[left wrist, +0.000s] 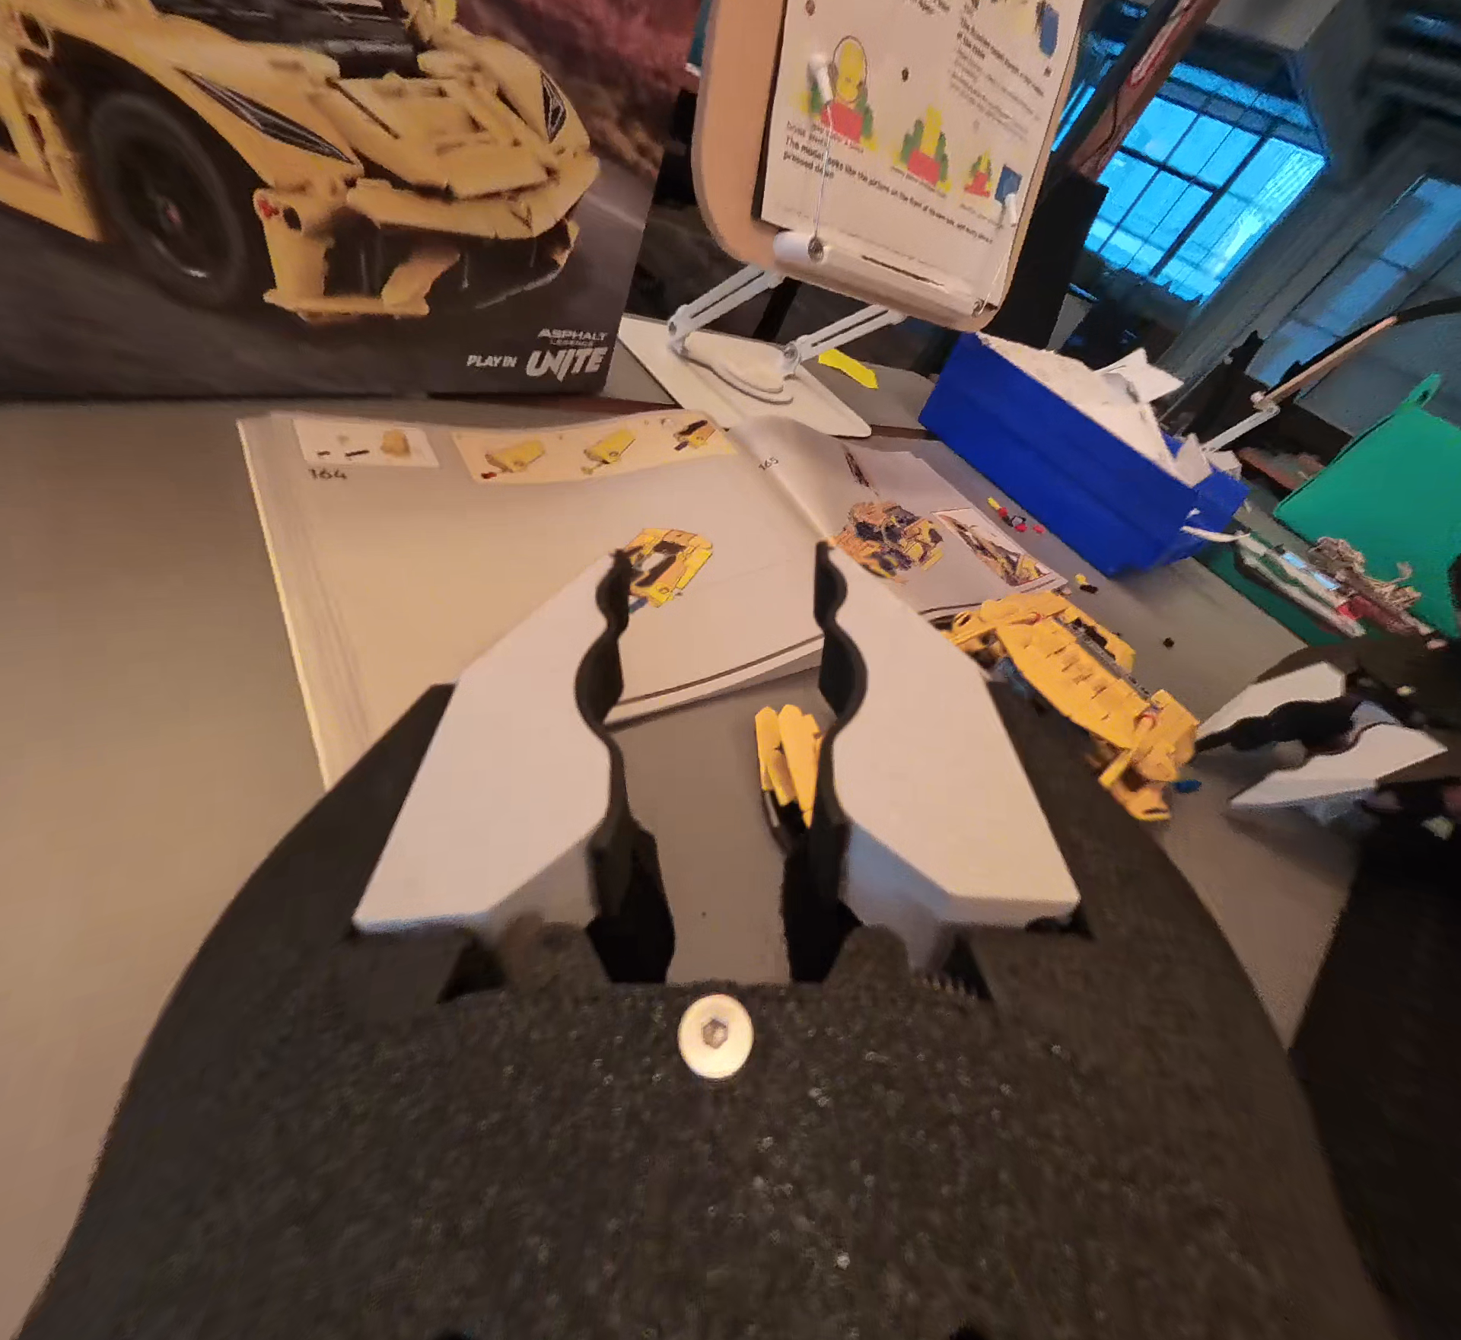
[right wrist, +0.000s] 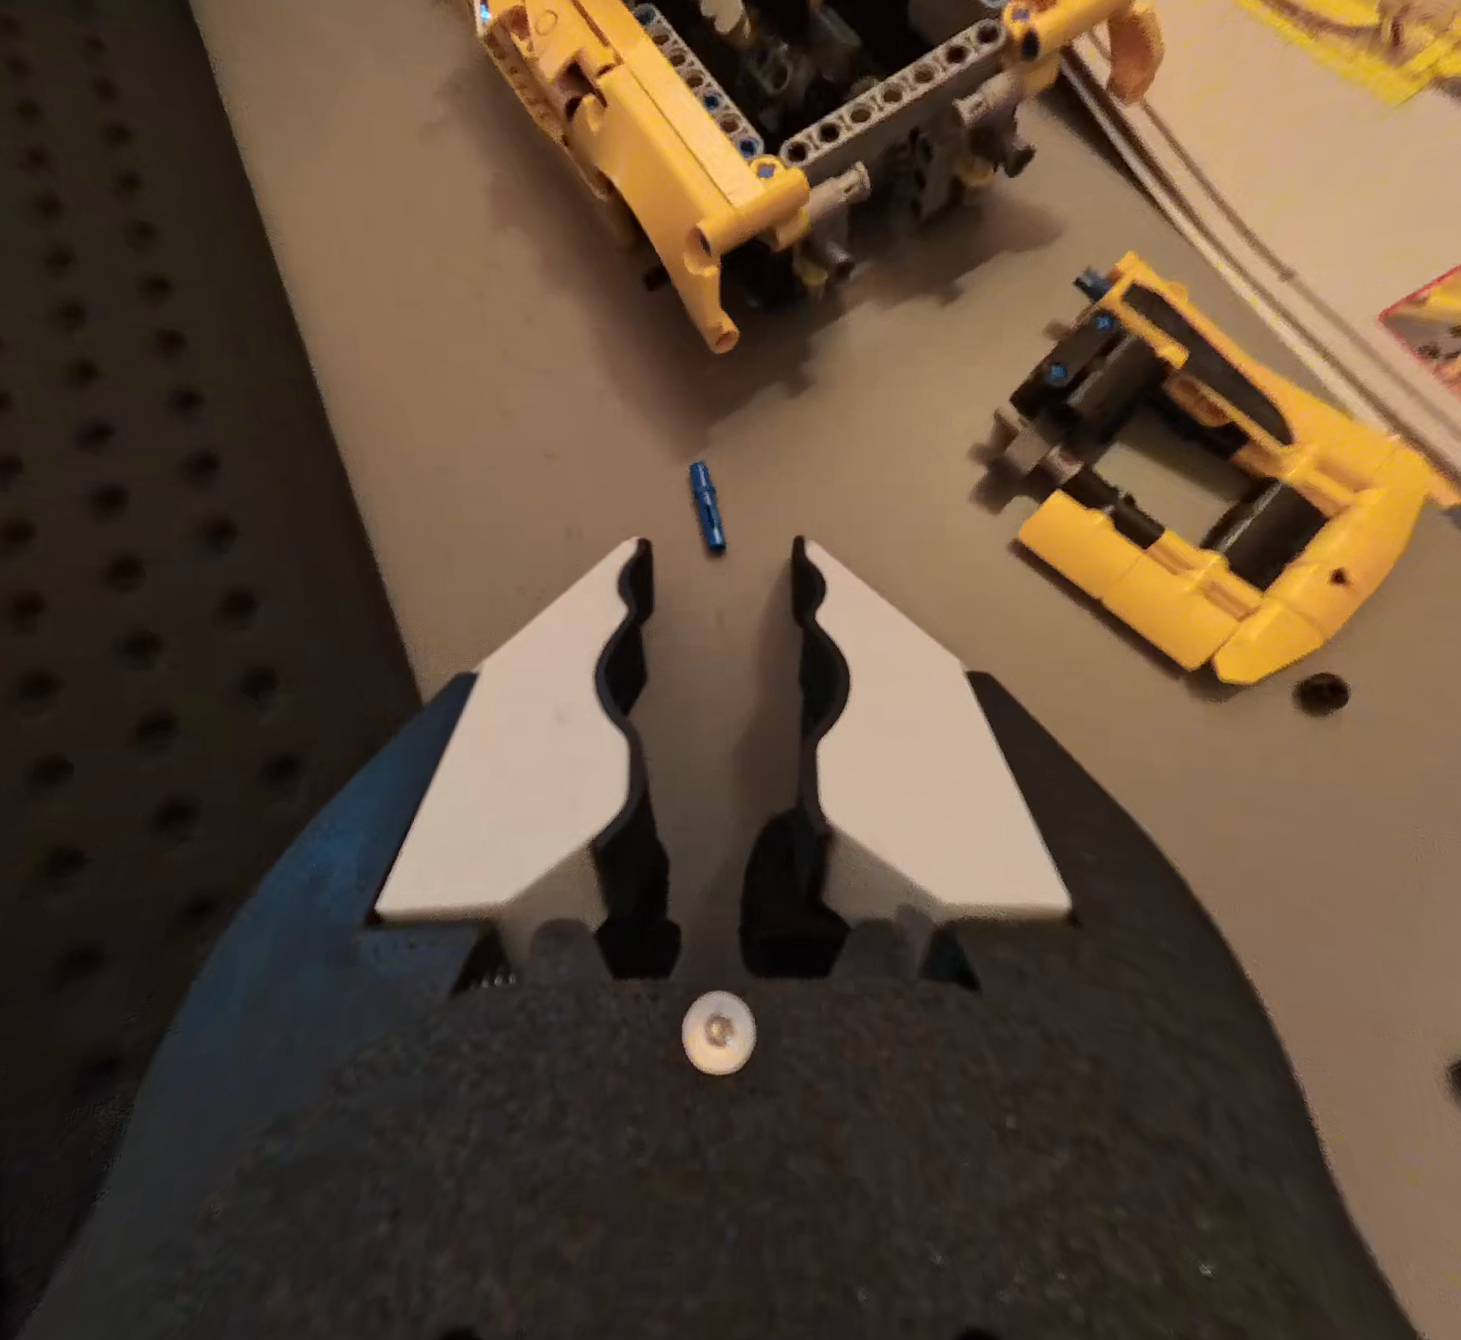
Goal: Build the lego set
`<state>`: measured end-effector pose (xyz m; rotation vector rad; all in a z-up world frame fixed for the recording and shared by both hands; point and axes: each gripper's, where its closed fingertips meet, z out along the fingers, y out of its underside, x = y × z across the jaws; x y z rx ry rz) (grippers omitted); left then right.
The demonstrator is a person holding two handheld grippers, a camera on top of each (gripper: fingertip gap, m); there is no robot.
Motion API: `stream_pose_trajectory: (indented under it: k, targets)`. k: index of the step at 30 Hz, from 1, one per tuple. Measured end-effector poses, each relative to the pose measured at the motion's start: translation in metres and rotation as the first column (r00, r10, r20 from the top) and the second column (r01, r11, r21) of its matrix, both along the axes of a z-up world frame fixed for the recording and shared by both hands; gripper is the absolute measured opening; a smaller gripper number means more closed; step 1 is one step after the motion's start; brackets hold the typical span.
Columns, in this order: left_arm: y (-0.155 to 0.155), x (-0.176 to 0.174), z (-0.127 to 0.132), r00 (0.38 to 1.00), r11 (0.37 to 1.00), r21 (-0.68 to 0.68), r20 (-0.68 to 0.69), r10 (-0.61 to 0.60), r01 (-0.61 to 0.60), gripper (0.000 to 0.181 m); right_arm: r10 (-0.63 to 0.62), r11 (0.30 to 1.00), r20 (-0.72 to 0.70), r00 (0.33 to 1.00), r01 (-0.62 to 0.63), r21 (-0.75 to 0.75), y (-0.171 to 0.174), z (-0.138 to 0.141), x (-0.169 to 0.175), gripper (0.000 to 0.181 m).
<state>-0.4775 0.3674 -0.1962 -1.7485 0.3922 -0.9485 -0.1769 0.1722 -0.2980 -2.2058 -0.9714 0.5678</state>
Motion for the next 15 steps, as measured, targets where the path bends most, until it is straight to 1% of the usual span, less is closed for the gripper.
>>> stream_pose_trajectory:
  k: [1,3,5,6,7,8,9,12,15]
  targets:
    - [-0.001,0.001,-0.003,1.000,1.000,0.013,-0.019,0.003,-0.003,0.046,0.027,0.999,0.010,1.000,-0.027,0.018,0.000,0.000,-0.003,0.029]
    - [-0.004,0.003,-0.010,0.999,1.000,-0.006,-0.041,-0.011,0.011,0.046,0.081,0.996,0.025,0.996,-0.082,0.032,-0.001,-0.001,-0.011,0.028]
    - [-0.005,0.005,-0.011,0.999,1.000,-0.010,-0.043,-0.016,0.015,0.046,0.108,0.993,0.050,0.993,-0.111,0.045,-0.001,-0.004,-0.014,0.025]
    - [-0.004,0.004,-0.011,0.999,1.000,-0.006,-0.045,-0.013,0.013,0.046,0.115,0.991,0.067,0.991,-0.120,0.063,0.000,-0.004,-0.014,0.010]
    - [-0.004,0.004,-0.010,0.999,1.000,-0.002,-0.045,-0.011,0.011,0.046,0.114,0.989,0.093,0.989,-0.122,0.080,0.001,-0.004,-0.014,0.005]
    - [-0.003,0.003,-0.009,0.999,1.000,0.001,-0.041,-0.009,0.009,0.046,0.126,0.987,0.103,0.987,-0.135,0.090,0.000,-0.002,-0.018,0.005]
    - [-0.003,0.003,-0.009,0.999,1.000,0.001,-0.036,-0.010,0.010,0.046,0.153,0.982,0.089,0.984,-0.162,0.098,-0.003,0.003,-0.028,0.004]
    - [-0.002,0.003,-0.010,1.000,1.000,-0.015,-0.024,-0.012,0.012,0.046,0.255,0.963,0.003,0.967,-0.254,0.093,-0.021,0.013,-0.069,0.005]
    - [-0.003,0.002,-0.009,1.000,1.000,-0.014,-0.014,-0.012,0.012,0.046,0.317,0.944,0.045,0.947,-0.320,0.078,-0.032,0.003,-0.097,0.005]
